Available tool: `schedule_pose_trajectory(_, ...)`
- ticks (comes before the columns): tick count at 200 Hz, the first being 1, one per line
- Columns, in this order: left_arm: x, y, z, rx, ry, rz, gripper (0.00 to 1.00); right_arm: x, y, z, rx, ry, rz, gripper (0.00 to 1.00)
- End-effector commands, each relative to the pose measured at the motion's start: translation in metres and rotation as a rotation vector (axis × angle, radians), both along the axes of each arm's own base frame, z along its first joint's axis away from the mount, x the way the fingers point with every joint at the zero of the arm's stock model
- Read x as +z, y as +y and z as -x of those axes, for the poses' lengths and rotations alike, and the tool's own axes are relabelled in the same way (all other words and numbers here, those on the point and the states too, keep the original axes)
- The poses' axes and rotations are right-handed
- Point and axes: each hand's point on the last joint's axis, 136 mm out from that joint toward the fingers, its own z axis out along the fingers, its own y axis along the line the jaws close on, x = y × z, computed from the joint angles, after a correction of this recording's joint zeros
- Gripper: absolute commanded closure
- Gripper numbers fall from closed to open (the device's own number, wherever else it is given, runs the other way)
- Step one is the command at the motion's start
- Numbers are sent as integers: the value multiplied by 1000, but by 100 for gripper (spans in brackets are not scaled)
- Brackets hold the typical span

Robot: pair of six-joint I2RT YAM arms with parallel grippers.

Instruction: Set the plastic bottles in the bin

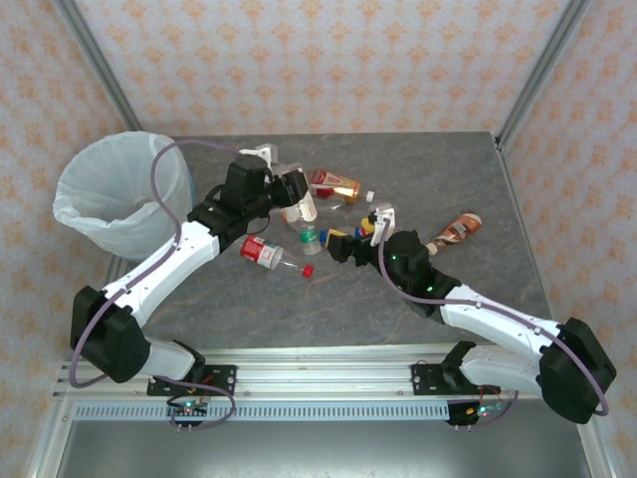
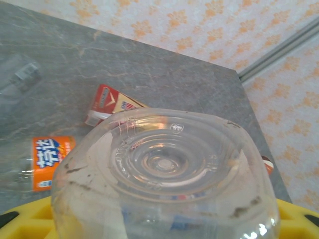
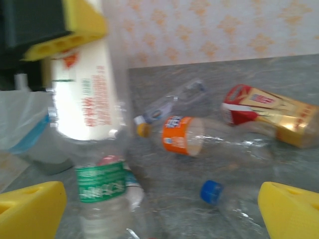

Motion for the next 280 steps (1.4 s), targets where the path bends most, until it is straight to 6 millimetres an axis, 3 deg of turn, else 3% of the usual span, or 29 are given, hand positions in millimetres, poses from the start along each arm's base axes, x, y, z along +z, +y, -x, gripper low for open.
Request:
schedule_pose_trajectory(1, 30, 23, 2, 75, -76, -64, 44, -7, -32, -14, -207, 7, 10, 1)
schedule_pose_trajectory(65, 49, 64, 11, 229, -116, -159, 44, -32, -98, -24, -577, 74, -80, 1)
schedule_pose_trajectory(133, 97, 116, 24, 389, -207, -294, 44, -39, -125, -22, -651, 106, -172, 1)
schedule_pose_trajectory(168, 128, 134, 30, 426, -265, -288, 44, -40, -125, -23, -641, 117, -180, 1)
schedule_pose_trajectory(246, 209, 186, 40, 598, -453, -402, 46, -17, -93, -29, -476, 106, -95, 1)
schedule_pose_trajectory(280, 227, 219, 44, 714, -472, -480, 46, -17, -88, -32, -455, 114, -90, 1)
